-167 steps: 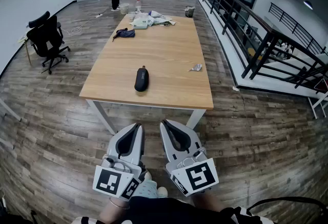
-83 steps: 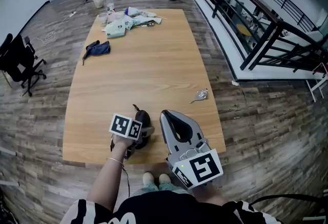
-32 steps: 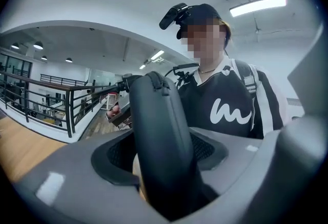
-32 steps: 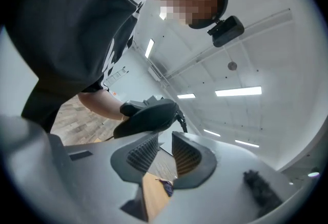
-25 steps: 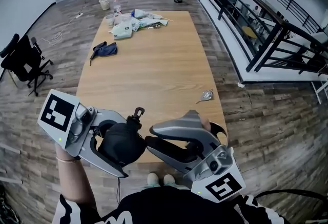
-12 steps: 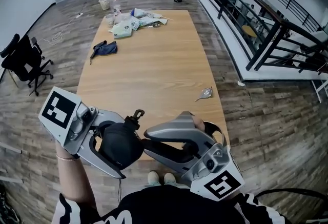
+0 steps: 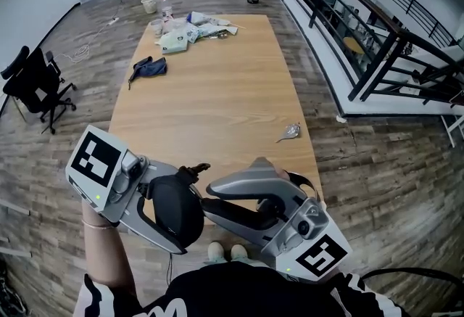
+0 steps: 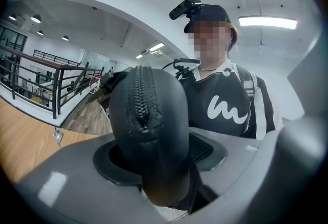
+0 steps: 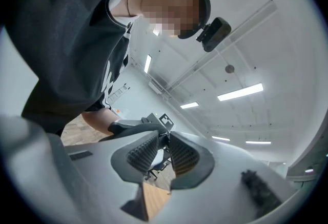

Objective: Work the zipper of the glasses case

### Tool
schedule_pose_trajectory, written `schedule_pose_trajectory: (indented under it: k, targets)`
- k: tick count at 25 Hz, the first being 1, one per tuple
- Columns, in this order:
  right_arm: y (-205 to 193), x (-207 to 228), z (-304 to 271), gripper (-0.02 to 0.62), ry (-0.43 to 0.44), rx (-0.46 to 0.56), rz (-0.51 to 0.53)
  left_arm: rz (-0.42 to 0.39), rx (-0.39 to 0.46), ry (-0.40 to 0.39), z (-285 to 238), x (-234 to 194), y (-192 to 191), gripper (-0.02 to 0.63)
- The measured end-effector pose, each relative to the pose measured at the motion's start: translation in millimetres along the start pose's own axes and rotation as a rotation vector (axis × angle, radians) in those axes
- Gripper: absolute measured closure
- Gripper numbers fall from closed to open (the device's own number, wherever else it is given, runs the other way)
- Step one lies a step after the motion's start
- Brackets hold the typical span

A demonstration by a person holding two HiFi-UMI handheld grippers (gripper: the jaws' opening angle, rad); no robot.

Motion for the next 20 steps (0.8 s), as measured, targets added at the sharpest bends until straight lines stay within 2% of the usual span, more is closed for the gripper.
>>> schedule_pose_trajectory:
  k: [7,11,17,20]
  targets:
    - [-6.4,0.7,4.8,0.523,0.042,0.054,-0.132,0.001,-0.054,0.031,-10.1,-1.7,-4.3,0.339]
    - [-9.9,-1.0,4.6,0.571,0.119,0.04,-0.15,-0.019,-0.072,0.042,-14.2,-3.1,-1.7,0.339]
    - [-8.9,0.1,1.4,0.575,0.176,0.048,-0.15,-0.048,-0.096,0.039,-14.4,0.7,-0.5,0.342]
    - [-9.8,-1.6,1.2,0.575,0.246,0.03,-0.117,-0.047,-0.106,0.017,-14.3,1.4,-2.2,0.342]
Point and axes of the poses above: the fingertips, and each gripper's own axes: z backward along the fingers, x to its right, y out of its top, the point moved 3 cm from there along z, backward along the fingers, and after that the axes turned 9 degrees about -x, right-handed, at the moved point
